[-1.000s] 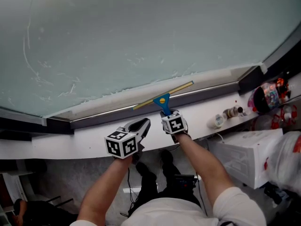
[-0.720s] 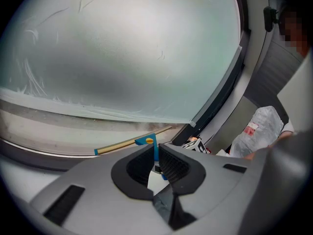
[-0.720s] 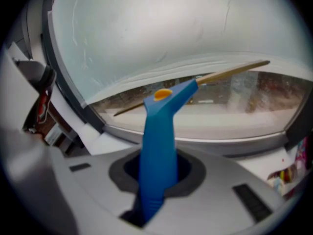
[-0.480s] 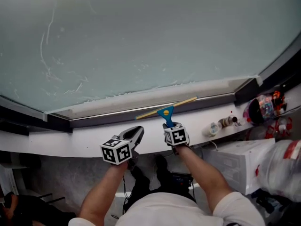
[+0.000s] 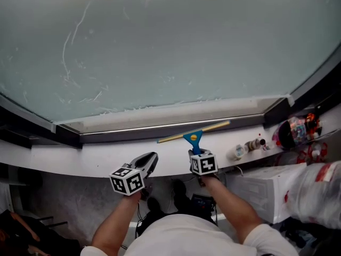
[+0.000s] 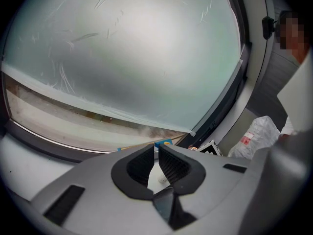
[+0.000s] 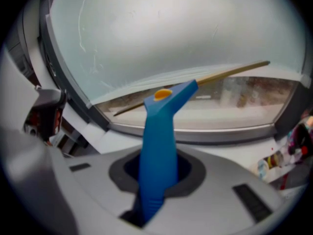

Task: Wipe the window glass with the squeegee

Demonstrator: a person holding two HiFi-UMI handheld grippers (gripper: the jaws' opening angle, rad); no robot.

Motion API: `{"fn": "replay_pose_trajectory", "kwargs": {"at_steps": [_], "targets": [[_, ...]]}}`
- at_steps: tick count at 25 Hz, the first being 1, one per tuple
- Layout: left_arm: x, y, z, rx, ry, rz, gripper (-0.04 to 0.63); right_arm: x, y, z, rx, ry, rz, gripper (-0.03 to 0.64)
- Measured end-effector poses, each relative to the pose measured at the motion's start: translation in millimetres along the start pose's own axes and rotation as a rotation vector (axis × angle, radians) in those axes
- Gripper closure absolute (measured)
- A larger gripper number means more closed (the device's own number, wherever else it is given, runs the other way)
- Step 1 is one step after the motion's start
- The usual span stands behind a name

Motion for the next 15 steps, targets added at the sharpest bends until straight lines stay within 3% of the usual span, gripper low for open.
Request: {"fn": "replay_pose_trajectory", "kwargs": {"at_steps": [15], "targets": [[-25.7, -134.3, 33.5, -0.073, 0.063, -0.100, 0.543, -43.6, -57.9, 105.5, -0.011, 0.020, -0.107, 0.543]]}}
Point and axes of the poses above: the fingertips, and each gripper's own axes: y forward along the fingers, z to its left, x out of its top, the point moved 9 cm from there along -y, backward along the fingers, and after that the axes turned 14 degrees about x, right-handed, at the moved point
